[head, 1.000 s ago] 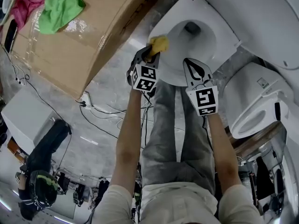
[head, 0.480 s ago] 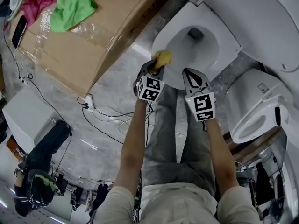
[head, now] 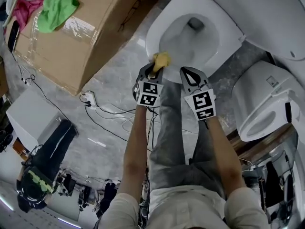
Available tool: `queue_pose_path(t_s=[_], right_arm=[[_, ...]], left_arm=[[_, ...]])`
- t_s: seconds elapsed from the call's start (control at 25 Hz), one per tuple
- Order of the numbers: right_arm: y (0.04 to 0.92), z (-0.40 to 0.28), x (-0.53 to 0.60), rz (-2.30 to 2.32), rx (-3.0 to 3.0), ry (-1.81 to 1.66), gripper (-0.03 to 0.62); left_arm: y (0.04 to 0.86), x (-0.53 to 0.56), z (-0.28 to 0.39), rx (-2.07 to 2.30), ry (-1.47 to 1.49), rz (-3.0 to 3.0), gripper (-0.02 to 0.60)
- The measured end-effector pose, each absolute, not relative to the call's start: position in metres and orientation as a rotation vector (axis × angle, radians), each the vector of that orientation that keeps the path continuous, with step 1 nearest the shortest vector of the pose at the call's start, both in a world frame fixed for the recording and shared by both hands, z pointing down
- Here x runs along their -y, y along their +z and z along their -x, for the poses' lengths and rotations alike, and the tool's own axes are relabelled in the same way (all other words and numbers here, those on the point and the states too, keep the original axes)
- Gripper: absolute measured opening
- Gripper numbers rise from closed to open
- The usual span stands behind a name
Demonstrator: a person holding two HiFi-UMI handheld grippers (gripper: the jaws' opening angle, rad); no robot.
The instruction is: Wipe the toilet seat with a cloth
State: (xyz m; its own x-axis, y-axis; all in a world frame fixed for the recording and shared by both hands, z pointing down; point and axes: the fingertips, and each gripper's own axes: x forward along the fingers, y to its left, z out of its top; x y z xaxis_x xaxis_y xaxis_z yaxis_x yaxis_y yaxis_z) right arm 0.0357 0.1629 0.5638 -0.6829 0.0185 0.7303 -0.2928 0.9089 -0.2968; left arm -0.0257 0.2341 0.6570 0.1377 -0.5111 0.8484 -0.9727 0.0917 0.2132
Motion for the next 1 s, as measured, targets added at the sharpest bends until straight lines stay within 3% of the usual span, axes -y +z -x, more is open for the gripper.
queue_pose_path(t_s=[1.0], right_arm=[[0.574, -0.11, -0.167, -0.06, 2.229, 0.483, 0.008]], left_arm=[[0.656, -0.246, -0.041, 1.584, 0.538, -1.366, 0.117]])
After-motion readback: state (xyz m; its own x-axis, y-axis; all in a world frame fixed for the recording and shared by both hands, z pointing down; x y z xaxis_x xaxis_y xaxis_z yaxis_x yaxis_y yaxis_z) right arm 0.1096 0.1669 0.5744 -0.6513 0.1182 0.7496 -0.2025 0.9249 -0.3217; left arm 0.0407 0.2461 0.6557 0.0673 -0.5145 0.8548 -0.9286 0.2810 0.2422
